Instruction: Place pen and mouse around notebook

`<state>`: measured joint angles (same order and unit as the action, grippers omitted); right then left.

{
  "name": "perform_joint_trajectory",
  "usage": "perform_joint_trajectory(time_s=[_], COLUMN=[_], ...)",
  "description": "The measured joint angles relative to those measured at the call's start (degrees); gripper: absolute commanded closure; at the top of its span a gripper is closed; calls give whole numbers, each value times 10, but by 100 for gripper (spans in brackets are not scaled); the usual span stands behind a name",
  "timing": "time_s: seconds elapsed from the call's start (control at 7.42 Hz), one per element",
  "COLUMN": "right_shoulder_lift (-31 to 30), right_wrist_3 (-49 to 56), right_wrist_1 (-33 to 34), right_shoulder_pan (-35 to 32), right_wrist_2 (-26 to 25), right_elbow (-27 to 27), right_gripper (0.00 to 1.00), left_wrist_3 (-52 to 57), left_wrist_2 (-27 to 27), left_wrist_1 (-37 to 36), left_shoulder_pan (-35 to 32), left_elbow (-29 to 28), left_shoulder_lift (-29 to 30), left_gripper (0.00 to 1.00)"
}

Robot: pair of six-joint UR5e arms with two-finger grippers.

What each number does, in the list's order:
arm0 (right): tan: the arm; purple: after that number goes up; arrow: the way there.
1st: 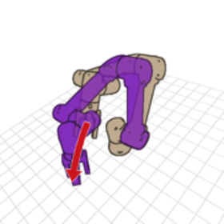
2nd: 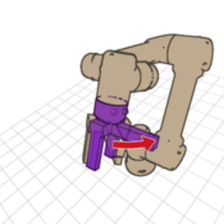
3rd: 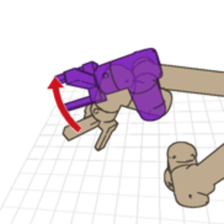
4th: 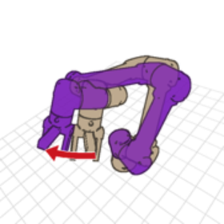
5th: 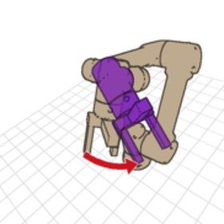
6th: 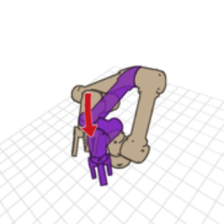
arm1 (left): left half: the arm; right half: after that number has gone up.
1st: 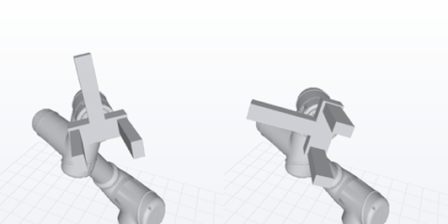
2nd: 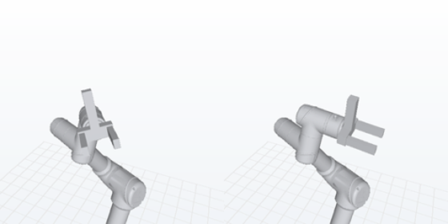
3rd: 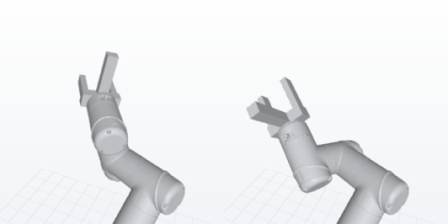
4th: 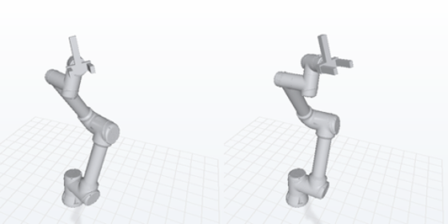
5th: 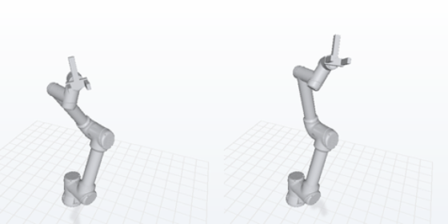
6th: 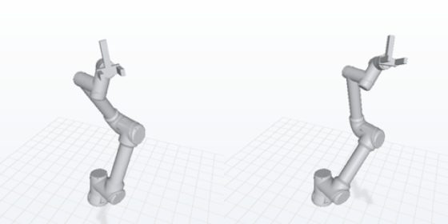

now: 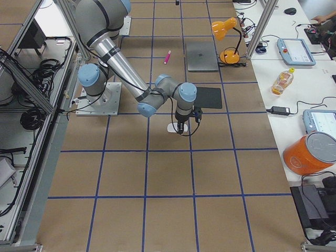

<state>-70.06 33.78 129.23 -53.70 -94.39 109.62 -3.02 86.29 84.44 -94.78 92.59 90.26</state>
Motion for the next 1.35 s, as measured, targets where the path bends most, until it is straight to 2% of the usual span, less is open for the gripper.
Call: perform_joint_trajectory(time_s=[0.27,0.54,0.81,1.08,1.35], right_shoulder_lift=[1,12,56,112,146], right_wrist_3=[-39,-115,-200,-285,-342], right_wrist_1=[-16,-21,-22,-21,-22], right_shoulder_pan=[-48,-116,-183,-235,-256], right_wrist_2=[4,7,11,19,36], right_elbow=[-34,-72,-130,-189,-220], right_gripper=[57,57,57,57,57], left_wrist_3=[49,36,11,7,6], left_wrist_2=[2,8,22,27,29], left_wrist_1=[-12,13,64,73,74], left_shoulder_pan=[17,24,26,26,25], left_elbow=[-3,-28,-66,-63,-61], left_shoulder_lift=[-13,-9,3,-2,-6], left_gripper=[0,0,0,0,0])
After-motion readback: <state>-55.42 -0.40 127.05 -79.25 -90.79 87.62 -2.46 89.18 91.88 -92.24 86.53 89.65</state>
